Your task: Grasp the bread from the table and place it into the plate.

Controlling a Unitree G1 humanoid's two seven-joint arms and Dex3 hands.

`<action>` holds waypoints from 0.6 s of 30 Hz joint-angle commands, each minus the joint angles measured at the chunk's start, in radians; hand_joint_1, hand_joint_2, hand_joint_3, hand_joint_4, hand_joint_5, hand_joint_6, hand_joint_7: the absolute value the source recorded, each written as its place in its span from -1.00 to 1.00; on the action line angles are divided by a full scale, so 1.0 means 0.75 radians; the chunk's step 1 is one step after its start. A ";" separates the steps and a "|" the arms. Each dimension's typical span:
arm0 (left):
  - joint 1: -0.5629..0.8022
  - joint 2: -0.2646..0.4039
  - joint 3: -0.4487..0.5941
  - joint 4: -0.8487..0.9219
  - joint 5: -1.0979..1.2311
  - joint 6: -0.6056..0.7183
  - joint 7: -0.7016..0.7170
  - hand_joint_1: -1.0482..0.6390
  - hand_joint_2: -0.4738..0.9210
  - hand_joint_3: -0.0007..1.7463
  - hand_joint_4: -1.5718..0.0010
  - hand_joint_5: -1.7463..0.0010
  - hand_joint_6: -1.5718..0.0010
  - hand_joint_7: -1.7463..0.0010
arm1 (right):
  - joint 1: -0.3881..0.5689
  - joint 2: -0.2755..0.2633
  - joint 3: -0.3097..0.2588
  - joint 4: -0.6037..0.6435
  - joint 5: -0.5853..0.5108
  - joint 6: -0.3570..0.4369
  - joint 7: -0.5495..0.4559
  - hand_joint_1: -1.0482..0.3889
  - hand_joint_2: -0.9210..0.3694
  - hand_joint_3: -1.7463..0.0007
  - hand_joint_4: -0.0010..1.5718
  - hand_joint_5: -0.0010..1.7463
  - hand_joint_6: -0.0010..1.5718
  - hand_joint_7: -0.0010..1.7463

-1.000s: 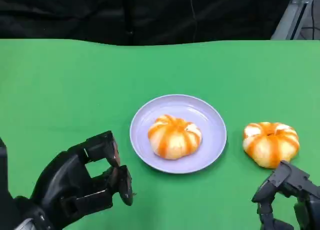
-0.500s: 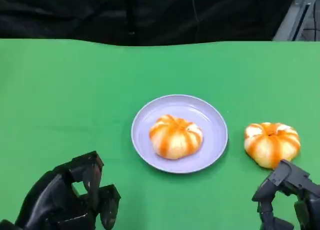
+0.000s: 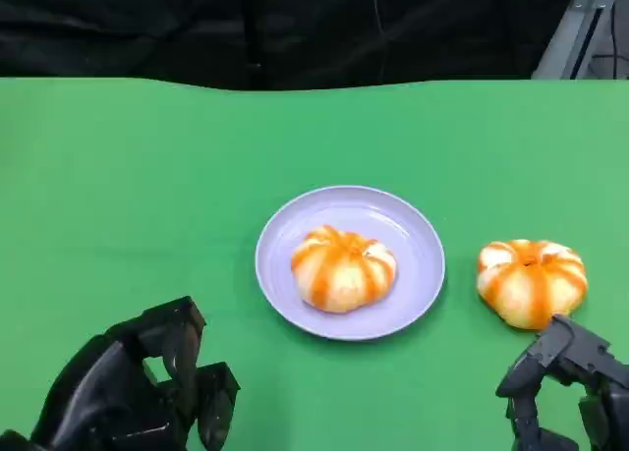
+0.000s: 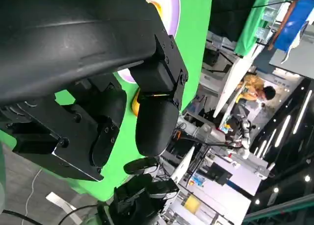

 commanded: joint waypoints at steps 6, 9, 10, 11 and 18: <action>0.002 0.029 -0.001 -0.009 -0.004 -0.010 0.002 0.29 0.32 1.00 -0.35 -1.00 -0.21 -1.00 | 0.008 -0.011 -0.008 -0.009 0.018 -0.001 -0.002 0.28 -0.33 -0.44 0.06 1.00 -0.03 0.72; 0.002 0.030 -0.001 -0.009 -0.004 -0.010 0.002 0.29 0.32 1.00 -0.35 -1.00 -0.21 -1.00 | 0.008 -0.011 -0.008 -0.009 0.018 -0.001 -0.002 0.28 -0.33 -0.44 0.06 1.00 -0.03 0.72; 0.005 0.031 -0.001 -0.016 -0.002 -0.008 0.007 0.29 0.32 1.00 -0.35 -1.00 -0.21 -1.00 | 0.010 -0.009 -0.006 -0.010 0.020 -0.002 -0.002 0.28 -0.33 -0.44 0.06 1.00 -0.03 0.72; 0.006 0.032 -0.001 -0.021 -0.001 -0.006 0.010 0.29 0.32 1.00 -0.35 -1.00 -0.20 -1.00 | 0.012 -0.007 -0.004 -0.011 0.021 -0.002 -0.002 0.29 -0.34 -0.43 0.06 1.00 -0.04 0.72; 0.016 0.012 0.012 -0.037 -0.015 -0.013 0.040 0.32 0.33 1.00 -0.33 -1.00 -0.19 -1.00 | 0.000 -0.018 -0.006 0.021 0.032 -0.033 0.004 0.27 -0.34 -0.42 0.07 1.00 -0.04 0.73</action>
